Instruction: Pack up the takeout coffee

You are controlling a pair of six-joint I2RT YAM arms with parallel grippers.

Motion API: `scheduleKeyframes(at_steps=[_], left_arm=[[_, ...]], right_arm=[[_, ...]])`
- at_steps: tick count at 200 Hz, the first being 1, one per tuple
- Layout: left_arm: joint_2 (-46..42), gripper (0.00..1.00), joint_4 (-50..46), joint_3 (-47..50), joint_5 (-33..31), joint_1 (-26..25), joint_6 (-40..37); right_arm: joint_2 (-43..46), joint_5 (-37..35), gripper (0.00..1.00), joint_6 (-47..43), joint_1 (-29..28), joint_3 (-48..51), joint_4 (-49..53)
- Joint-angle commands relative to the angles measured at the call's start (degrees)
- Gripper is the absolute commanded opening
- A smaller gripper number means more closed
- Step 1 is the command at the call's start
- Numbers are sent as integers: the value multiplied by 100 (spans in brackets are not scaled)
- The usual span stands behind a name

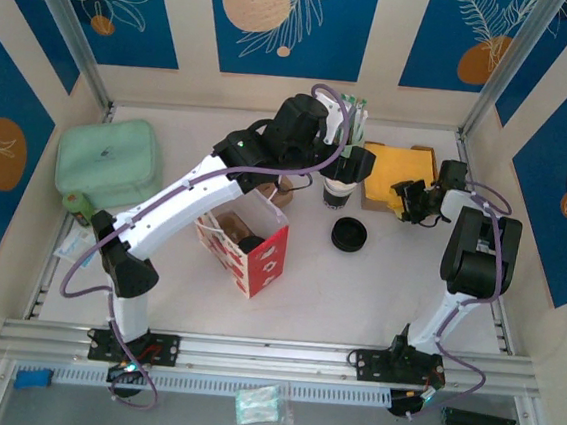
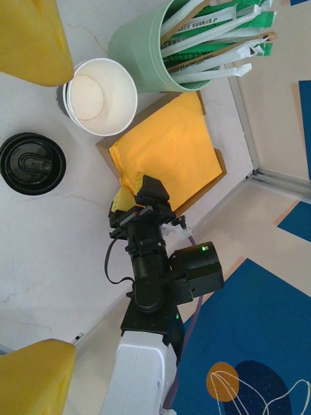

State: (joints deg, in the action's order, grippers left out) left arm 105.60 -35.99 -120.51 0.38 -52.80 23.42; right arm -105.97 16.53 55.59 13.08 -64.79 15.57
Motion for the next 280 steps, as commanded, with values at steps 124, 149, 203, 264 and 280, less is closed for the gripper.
scheduleKeyframes(at_steps=[124,149,203,264,280], left_arm=[[-74,100,66,-217,76,-73,-153],[-72,99,67,-234,85,-76,-145],[-75,99,57,-237,103,-73,-145],[-114,100,7,-229,89,-98,-136],[-135,99,-4,-224,77,-108,-145]], right_arm=[[-303,91,13,44,-28,-367,-15],[-226,182,2,39,10,-417,-20],[293,252,0,22,35,-451,32],[703,254,0,26,36,-131,7],[754,246,0,30,36,5,-25]])
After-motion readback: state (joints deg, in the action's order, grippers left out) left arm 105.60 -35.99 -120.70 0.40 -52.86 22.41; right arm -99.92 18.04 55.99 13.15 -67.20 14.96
